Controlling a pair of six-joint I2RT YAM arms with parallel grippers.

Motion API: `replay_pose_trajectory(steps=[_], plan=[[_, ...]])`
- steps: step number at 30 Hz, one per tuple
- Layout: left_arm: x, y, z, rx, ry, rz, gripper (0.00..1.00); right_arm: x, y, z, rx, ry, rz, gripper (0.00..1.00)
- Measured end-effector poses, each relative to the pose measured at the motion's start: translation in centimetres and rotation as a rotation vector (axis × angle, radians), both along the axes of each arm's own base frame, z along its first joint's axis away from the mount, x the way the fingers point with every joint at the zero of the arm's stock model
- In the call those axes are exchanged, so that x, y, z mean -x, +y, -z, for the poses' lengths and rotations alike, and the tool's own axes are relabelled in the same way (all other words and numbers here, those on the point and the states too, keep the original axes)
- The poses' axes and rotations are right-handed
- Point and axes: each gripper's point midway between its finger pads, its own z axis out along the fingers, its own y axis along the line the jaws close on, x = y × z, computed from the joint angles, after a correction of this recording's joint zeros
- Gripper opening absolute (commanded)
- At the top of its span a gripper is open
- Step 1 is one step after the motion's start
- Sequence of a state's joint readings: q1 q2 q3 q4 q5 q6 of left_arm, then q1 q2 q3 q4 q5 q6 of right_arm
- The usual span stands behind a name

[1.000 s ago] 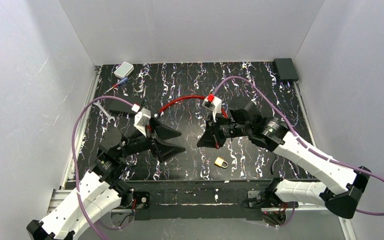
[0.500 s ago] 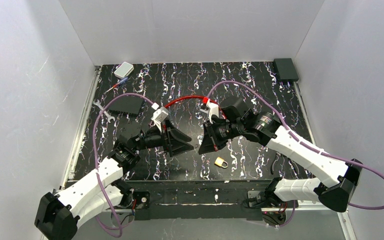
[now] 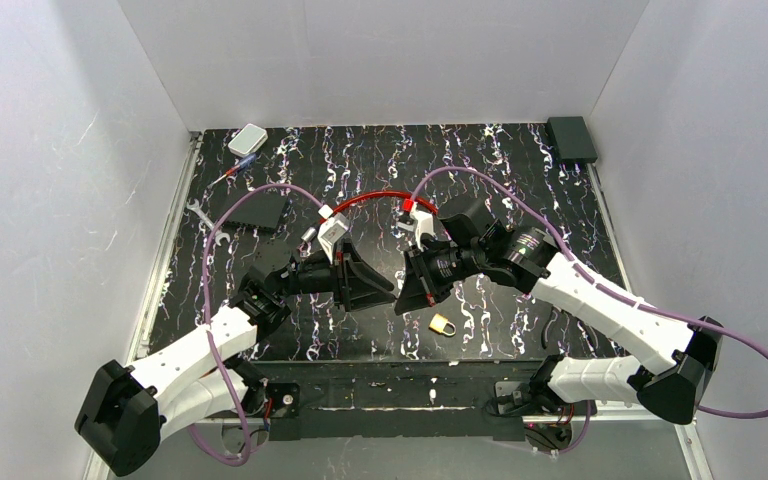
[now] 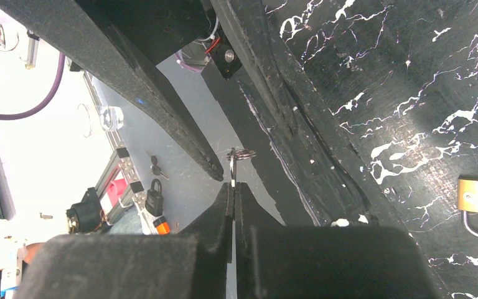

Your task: Unlock with the key

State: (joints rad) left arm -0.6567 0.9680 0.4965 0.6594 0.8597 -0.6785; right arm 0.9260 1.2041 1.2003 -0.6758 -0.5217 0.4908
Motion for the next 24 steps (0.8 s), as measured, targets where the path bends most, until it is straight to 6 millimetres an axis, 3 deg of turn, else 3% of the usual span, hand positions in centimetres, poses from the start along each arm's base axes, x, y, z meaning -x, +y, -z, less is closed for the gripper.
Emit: replay_pose_trajectory(steps=[21, 24], plan=[[0.55, 0.06, -0.87, 0.027, 0.006, 0.024, 0.20, -0.15, 0.28, -0.30, -0.019, -0.014, -0.006, 0.01], [0.63, 0.07, -0.88, 0.027, 0.011, 0.028, 0.12, -0.17, 0.30, -0.32, -0.020, -0.015, -0.006, 0.01]])
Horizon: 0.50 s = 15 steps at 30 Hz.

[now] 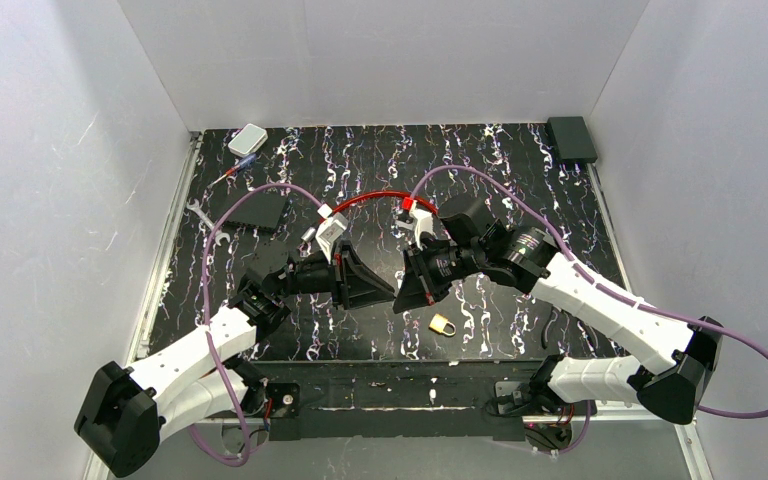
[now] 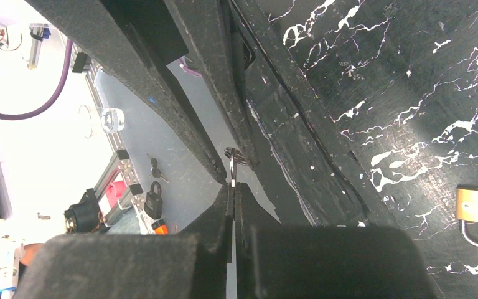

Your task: Unlock with the key

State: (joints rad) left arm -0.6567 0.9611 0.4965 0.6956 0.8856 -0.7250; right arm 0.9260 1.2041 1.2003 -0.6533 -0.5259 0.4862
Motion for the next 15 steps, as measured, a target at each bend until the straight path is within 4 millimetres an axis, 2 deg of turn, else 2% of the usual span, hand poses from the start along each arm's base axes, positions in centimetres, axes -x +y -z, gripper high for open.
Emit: replay_pose_trajectory(steps=[3, 9, 13, 15], plan=[[0.10, 0.01, 0.02, -0.001, 0.004, 0.005, 0.00, -0.02, 0.05, -0.05, -0.003, -0.001, -0.001, 0.01], [0.25, 0.03, 0.02, -0.001, 0.005, 0.014, 0.00, -0.03, 0.03, -0.01, -0.003, -0.007, -0.005, 0.01], [0.23, 0.03, 0.02, -0.001, 0.005, 0.012, 0.00, -0.16, 0.01, 0.05, -0.001, -0.016, -0.002, 0.30], [0.17, 0.04, -0.06, 0.001, 0.004, 0.008, 0.00, -0.44, 0.01, 0.19, 0.006, -0.030, 0.009, 0.50]])
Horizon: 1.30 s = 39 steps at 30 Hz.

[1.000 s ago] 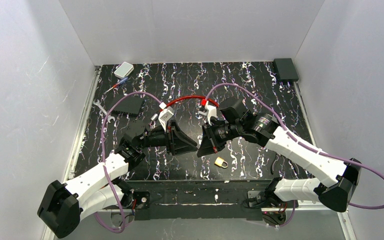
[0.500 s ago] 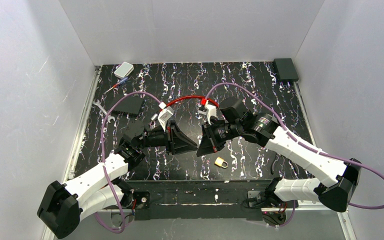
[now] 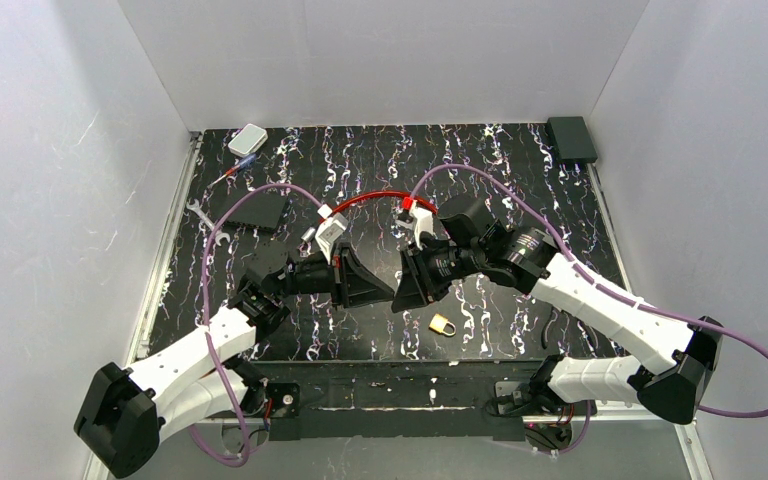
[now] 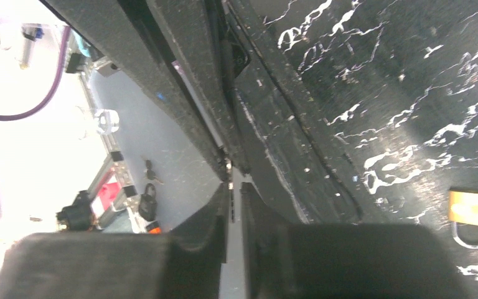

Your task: Unlock with the key

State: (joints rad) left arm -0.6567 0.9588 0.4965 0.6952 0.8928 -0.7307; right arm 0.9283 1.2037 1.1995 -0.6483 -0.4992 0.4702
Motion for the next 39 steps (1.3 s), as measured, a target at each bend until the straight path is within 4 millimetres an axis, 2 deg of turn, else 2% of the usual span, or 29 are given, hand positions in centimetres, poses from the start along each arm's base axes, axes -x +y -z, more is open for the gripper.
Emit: replay_pose_trajectory(steps=[1, 2, 8, 10, 13, 16, 20, 24, 27, 29, 32, 35, 39], plan=[[0.0, 0.0, -0.1, 0.002, -0.003, -0.003, 0.00, -0.1, 0.0, 0.1, 0.004, -0.006, 0.007, 0.57], [0.0, 0.1, -0.2, 0.006, -0.007, -0.008, 0.00, -0.3, -0.1, 0.1, 0.009, -0.012, 0.016, 0.61], [-0.2, 0.5, -0.5, 0.026, -0.029, -0.051, 0.00, -1.7, -0.8, -0.4, 0.015, -0.094, 0.098, 0.74], [-0.3, 0.6, -0.4, 0.026, -0.028, -0.070, 0.00, -2.3, -1.4, -1.0, 0.011, -0.132, 0.145, 0.75], [-0.7, 0.7, 0.1, 0.024, -0.022, -0.098, 0.00, -3.5, -2.6, -2.6, -0.013, -0.196, 0.257, 0.81], [-0.9, 0.7, 0.4, 0.020, -0.019, -0.116, 0.00, -4.6, -4.1, -4.4, -0.063, -0.239, 0.403, 0.98], [-1.3, 0.9, 0.4, 0.018, -0.019, -0.143, 0.00, -5.6, -6.8, -5.1, -0.144, -0.234, 0.619, 0.98], [-1.6, 1.2, 0.1, 0.018, -0.030, -0.181, 0.00, -6.0, -8.9, -3.4, -0.205, -0.152, 0.800, 0.98], [-1.9, 1.6, 0.4, 0.000, -0.031, -0.219, 0.00, -6.2, -10.1, -1.3, -0.225, -0.079, 0.912, 0.98], [-2.2, 2.0, 0.9, -0.028, -0.027, -0.257, 0.00, -6.4, -11.0, 0.2, -0.212, -0.034, 0.987, 0.98], [-2.9, 2.8, 1.6, -0.098, -0.013, -0.327, 0.00, -6.7, -11.9, 1.3, -0.176, 0.005, 1.068, 0.98], [-4.0, 3.8, 1.7, -0.182, -0.016, -0.412, 0.00, -6.9, -12.5, 3.5, -0.090, 0.050, 1.137, 0.98], [-5.4, 5.8, 1.3, -0.297, -0.061, -0.531, 0.00, -6.8, -12.6, 8.6, 0.151, 0.134, 1.201, 0.98]])
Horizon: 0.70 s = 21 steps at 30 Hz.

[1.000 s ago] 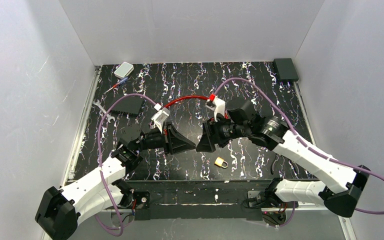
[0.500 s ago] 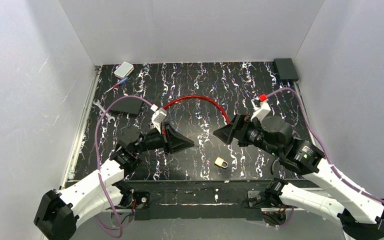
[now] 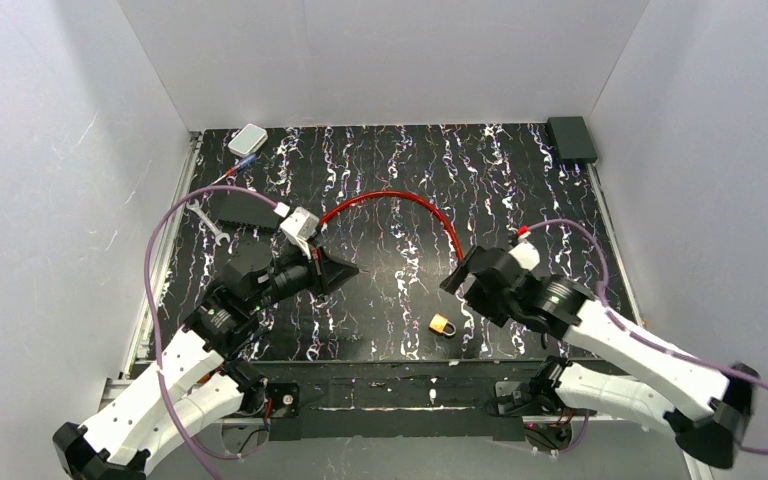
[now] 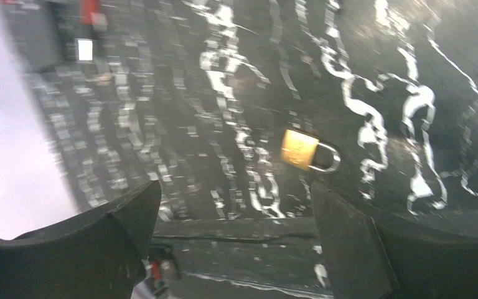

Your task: Unlock with the key

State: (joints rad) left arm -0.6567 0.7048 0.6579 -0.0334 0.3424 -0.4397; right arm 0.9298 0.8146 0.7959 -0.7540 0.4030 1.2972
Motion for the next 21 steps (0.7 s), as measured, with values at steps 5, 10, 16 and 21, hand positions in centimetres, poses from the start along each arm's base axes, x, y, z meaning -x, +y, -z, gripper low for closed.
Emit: replay_pose_trajectory(steps=[5, 10, 16, 21], plan=[[-0.8, 3.5, 1.1, -0.131, -0.065, -0.142, 0.00, 1.2, -0.2, 5.5, 0.159, 0.208, 0.073, 0.98], [-1.4, 6.7, 2.6, -0.227, -0.124, -0.264, 0.00, 2.8, -0.2, 7.1, 0.180, 0.301, 0.180, 0.98], [-2.1, 8.8, 4.2, -0.318, -0.151, -0.347, 0.00, 3.2, 1.3, 8.3, 0.159, 0.320, 0.266, 0.94], [-2.4, 9.3, 4.1, -0.343, -0.171, -0.368, 0.00, 2.2, 3.8, 10.7, 0.176, 0.312, 0.263, 0.94]])
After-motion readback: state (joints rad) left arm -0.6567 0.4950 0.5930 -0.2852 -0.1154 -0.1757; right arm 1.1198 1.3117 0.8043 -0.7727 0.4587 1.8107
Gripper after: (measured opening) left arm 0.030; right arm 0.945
